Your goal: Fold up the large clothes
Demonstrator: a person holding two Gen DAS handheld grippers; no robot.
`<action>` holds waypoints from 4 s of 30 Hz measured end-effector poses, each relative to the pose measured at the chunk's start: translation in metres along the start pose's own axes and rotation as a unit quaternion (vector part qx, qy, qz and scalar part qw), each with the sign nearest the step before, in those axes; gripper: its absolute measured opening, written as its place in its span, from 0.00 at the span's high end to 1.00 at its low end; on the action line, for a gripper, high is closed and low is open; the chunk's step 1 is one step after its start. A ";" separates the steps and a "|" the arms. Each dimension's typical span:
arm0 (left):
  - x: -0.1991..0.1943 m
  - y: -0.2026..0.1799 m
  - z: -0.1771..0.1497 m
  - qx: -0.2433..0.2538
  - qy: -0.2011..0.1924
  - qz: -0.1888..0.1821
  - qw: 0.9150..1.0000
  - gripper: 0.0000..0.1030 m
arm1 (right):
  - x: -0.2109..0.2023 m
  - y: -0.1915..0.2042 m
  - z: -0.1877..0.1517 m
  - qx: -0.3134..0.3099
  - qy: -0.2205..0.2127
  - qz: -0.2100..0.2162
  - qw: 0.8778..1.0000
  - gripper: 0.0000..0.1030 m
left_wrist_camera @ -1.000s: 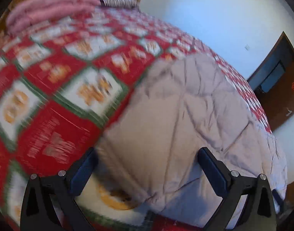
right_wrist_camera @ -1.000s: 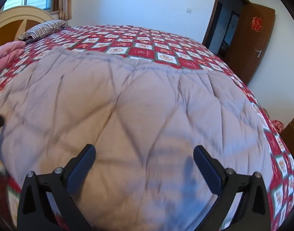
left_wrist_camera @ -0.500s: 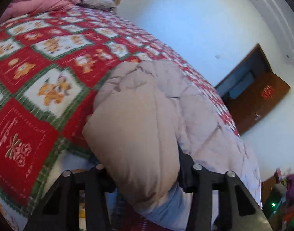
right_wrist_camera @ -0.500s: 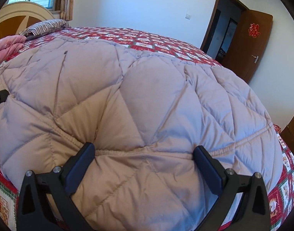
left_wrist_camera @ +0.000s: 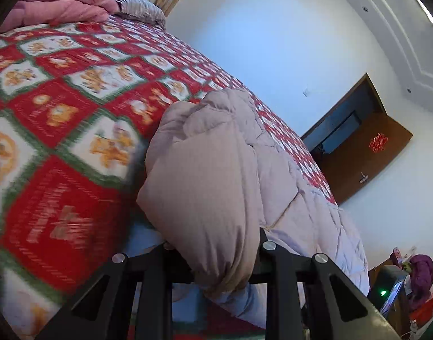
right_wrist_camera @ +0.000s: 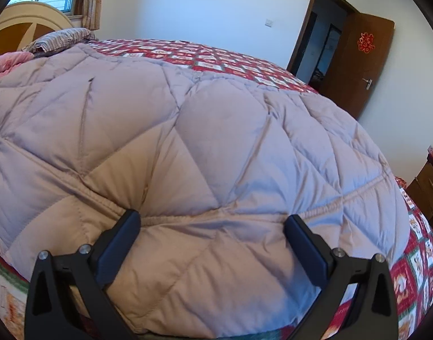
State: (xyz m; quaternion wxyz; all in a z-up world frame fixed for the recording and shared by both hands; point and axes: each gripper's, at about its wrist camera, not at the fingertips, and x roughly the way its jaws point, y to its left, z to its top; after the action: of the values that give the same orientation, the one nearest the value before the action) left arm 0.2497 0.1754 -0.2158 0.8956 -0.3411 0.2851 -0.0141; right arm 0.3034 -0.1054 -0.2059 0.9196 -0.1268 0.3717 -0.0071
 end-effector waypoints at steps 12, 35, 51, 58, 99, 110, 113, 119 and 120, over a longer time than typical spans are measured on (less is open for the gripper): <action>-0.100 0.031 0.036 0.039 -0.085 0.082 0.992 0.77 | -0.062 0.053 -0.009 -0.046 -0.047 0.174 0.983 0.00; 0.035 -0.286 -0.125 0.440 0.032 -0.043 0.896 0.77 | -0.012 -0.233 -0.055 0.247 0.000 0.038 0.968 0.00; -0.018 -0.318 -0.167 0.523 0.000 -0.056 0.851 0.26 | 0.010 -0.243 -0.077 0.257 0.025 0.038 0.965 0.00; -0.053 -0.284 -0.087 0.440 -0.068 -0.025 0.895 0.18 | 0.001 -0.252 -0.063 0.253 0.022 0.034 0.967 0.01; 0.159 -0.183 0.003 0.184 0.071 0.109 0.974 0.01 | 0.066 -0.152 0.094 0.180 -0.003 0.109 0.978 0.48; 0.171 -0.180 -0.009 0.192 0.068 0.125 0.971 0.01 | 0.091 -0.156 0.083 0.198 0.018 0.121 0.973 0.46; 0.174 -0.179 -0.009 0.192 0.072 0.126 0.971 0.01 | 0.094 -0.155 0.082 0.196 0.021 0.119 0.973 0.46; 0.180 -0.178 -0.011 0.193 0.082 0.133 0.969 0.01 | 0.098 -0.151 0.080 0.192 0.029 0.110 0.975 0.46; 0.181 -0.178 -0.012 0.194 0.083 0.134 0.968 0.01 | 0.099 -0.151 0.080 0.191 0.030 0.108 0.975 0.45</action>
State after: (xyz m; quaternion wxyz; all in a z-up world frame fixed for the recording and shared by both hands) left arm 0.4251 -0.0075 -0.2034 0.9117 -0.1177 0.3930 0.0225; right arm 0.4418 -0.2439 -0.1819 0.9105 0.0929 0.4026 0.0176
